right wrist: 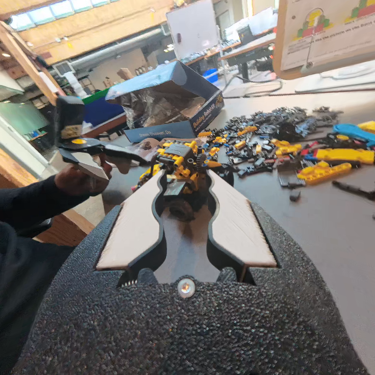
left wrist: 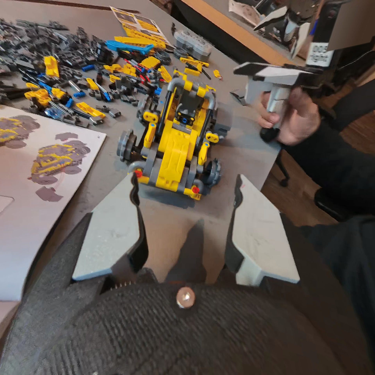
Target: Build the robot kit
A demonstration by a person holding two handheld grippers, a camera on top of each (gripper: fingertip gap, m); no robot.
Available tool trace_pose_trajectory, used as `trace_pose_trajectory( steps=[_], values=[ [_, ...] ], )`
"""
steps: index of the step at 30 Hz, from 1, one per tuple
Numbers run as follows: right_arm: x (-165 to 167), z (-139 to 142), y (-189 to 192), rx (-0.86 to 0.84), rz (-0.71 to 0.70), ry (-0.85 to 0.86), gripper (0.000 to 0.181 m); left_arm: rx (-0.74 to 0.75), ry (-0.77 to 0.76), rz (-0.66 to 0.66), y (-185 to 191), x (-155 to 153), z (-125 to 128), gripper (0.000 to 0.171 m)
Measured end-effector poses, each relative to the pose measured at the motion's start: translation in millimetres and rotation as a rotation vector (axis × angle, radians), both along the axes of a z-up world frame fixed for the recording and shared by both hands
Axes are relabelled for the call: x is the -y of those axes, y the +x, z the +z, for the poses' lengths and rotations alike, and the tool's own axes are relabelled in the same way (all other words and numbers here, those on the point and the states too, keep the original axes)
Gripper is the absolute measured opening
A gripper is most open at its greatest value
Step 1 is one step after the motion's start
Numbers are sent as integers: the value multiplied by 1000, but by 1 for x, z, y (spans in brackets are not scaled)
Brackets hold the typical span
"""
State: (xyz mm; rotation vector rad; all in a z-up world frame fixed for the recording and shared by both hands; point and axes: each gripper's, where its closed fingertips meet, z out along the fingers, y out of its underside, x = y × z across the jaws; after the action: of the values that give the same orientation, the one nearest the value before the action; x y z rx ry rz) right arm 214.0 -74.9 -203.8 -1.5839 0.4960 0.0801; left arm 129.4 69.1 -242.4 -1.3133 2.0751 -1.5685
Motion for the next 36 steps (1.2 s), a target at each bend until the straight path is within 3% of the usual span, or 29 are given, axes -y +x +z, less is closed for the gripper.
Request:
trace_pose_trajectory(
  steps=[6,13,18,22,26,30,36],
  values=[
    [2,-22,-21,-198,-67,-102,34,124,142,-11,28,25,39,99],
    [-12,-23,-33,-350,-56,-40,35,48,290,-117,48,45,29,97],
    [-7,-25,-29,-353,-94,-26,35,61,375,-120,47,55,29,96],
    [11,-34,-22,-234,-163,-100,35,125,305,-100,29,62,47,87],
    [25,-41,-21,-143,-190,-186,35,76,319,-74,12,52,29,91],
    [29,-52,-28,-181,-128,-188,28,136,170,-14,-11,48,33,75],
    [23,-56,-38,-159,-59,-215,22,37,217,50,-34,28,-20,85]
  ],
)
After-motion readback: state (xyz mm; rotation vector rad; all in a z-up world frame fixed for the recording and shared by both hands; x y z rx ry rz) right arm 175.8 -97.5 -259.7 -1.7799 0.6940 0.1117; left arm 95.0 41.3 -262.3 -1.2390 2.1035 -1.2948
